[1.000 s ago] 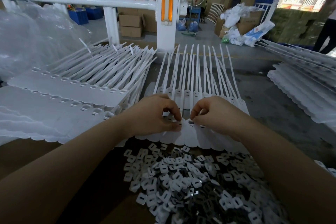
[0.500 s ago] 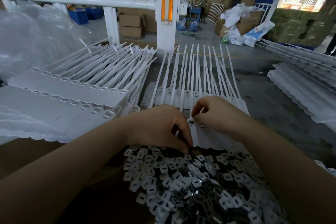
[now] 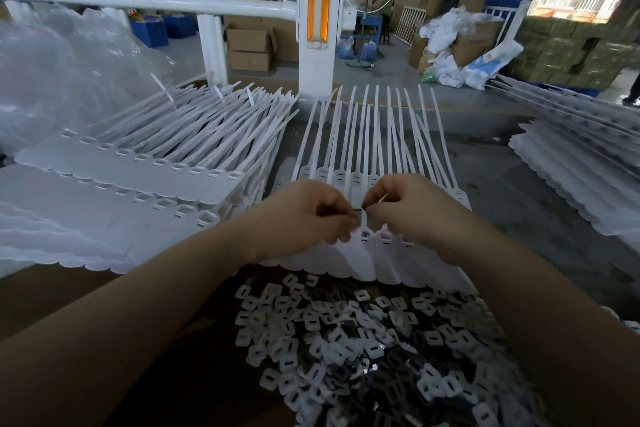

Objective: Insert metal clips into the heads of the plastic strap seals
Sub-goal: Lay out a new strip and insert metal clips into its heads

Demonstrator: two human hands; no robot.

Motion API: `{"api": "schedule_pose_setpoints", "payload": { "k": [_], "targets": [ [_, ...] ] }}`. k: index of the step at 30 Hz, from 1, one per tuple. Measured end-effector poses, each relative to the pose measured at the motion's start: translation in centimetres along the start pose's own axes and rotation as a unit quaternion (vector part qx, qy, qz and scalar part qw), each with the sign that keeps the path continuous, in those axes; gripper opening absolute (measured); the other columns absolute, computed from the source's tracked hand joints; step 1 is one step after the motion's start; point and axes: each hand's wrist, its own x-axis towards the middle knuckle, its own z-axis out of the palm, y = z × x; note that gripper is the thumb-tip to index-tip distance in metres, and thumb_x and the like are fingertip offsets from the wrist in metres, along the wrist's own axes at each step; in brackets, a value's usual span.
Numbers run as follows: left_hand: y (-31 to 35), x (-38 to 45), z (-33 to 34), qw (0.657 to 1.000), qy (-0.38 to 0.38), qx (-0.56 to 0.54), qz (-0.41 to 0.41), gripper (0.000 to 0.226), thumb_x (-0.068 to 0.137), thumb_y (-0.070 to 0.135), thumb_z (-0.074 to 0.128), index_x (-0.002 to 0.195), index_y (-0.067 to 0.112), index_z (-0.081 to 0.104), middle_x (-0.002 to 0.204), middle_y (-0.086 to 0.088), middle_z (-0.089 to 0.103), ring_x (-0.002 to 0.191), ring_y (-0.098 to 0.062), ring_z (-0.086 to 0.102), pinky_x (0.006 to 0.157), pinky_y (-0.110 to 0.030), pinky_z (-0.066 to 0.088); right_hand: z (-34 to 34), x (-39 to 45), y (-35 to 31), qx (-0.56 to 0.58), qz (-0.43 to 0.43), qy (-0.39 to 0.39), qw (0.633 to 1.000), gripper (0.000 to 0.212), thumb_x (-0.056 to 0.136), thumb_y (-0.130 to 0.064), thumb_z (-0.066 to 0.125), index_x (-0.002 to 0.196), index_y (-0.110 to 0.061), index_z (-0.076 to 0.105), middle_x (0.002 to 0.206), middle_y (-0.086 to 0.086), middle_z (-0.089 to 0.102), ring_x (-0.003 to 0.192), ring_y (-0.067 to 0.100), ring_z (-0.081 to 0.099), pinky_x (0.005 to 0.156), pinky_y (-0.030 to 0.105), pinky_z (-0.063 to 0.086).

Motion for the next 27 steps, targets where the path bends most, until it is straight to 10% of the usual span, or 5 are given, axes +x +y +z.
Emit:
{"api": "schedule_pose_setpoints", "payload": {
  "k": [12,22,27],
  "targets": [
    [0.1,0.0,-0.4,0.973,0.068,-0.19,-0.114,0.009,0.092,0.017,0.065,0.088,0.012,0.072,0.08,-0.002,0.076,0.066,-0.005,0.064,0.057,-0.013,0.049,-0.2,-0.4,-0.5,0.086,-0.046,-0.04,0.994,0.01,0.088,-0.025,0.068,0.081,-0.019,0.073,0.064,-0.009,0.068,0.059,0.003,0.056,0.059,0.025,0.042],
    [-0.9,0.2,0.6,0.992,0.099,0.031,-0.068,0.011,0.081,0.03,0.077,0.086,0.031,0.068,0.079,0.012,0.07,0.072,0.005,0.063,0.063,-0.009,0.049,0.2,0.0,0.4,-0.026,0.02,0.005,0.999,0.012,0.089,-0.024,0.067,0.083,-0.014,0.073,0.077,-0.005,0.069,0.055,0.004,0.06,0.048,0.02,0.046],
    [-1.3,0.1,0.8,0.994,0.066,0.074,-0.054,0.017,0.075,0.032,0.081,0.085,0.032,0.067,0.076,0.012,0.063,0.067,0.01,0.056,0.056,-0.004,0.043,0.6,0.1,0.7,-0.106,0.021,0.0,0.994,0.012,0.089,-0.021,0.064,0.084,-0.013,0.072,0.084,-0.003,0.07,0.076,0.015,0.066,0.068,0.031,0.054]
  ]
}}
